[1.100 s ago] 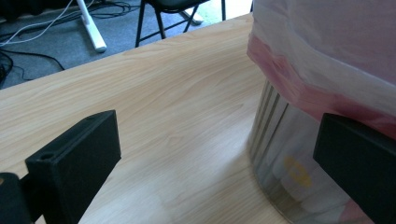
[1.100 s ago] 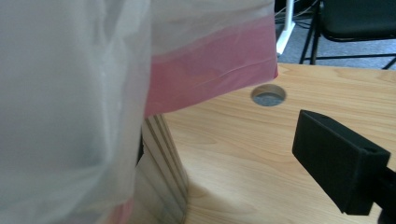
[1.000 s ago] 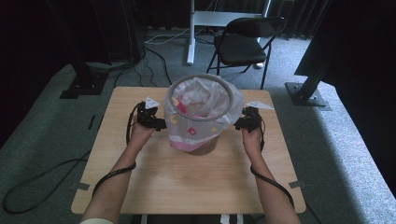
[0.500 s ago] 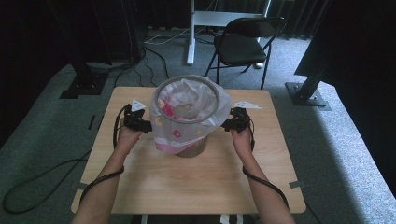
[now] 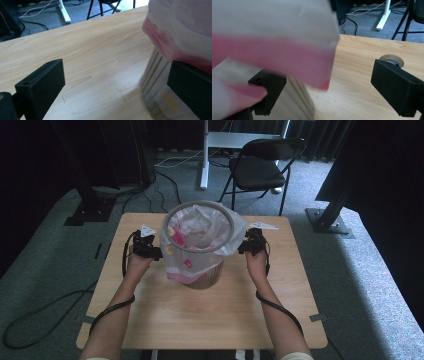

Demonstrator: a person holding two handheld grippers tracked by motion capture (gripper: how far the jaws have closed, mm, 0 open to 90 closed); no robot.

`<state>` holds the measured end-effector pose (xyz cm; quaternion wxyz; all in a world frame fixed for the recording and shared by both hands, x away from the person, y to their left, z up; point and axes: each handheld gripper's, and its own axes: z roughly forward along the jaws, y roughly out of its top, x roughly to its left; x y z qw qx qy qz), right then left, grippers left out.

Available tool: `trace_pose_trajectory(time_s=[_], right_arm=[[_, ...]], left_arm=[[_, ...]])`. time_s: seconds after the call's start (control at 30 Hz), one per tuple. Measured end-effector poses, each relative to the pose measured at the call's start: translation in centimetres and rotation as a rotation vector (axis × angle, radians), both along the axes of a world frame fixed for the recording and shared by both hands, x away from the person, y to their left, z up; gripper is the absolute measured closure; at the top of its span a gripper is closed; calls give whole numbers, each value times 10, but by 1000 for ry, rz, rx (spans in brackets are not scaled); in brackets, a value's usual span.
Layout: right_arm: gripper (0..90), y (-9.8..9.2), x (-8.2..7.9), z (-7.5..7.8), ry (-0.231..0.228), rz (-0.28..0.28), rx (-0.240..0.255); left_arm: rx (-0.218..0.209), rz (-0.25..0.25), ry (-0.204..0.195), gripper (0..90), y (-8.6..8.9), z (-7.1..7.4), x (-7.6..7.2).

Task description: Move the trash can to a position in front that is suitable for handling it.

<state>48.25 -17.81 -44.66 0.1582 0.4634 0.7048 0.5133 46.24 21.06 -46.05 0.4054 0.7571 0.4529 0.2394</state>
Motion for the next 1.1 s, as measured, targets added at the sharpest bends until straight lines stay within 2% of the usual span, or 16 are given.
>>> trace_pose_trajectory(time_s=[0.2, 0.43, 0.6, 0.9, 1.1], right_arm=[[126, 3, 8, 4, 6, -7, 1], [139, 4, 3, 5, -6, -10, -10], [151, 6, -1, 6, -10, 11, -23], [155, 7, -16, 5, -14, 32, -12], [155, 10, -28, 6, -21, 47, -22]], left_arm=[[16, -3, -9, 15, -1, 3, 3], [22, -5, -12, 18, -1, 5, -1], [31, -11, -11, 18, 0, 7, -6], [39, -24, -11, 18, 3, 8, -18], [46, -22, -20, 19, 6, 5, -28]])
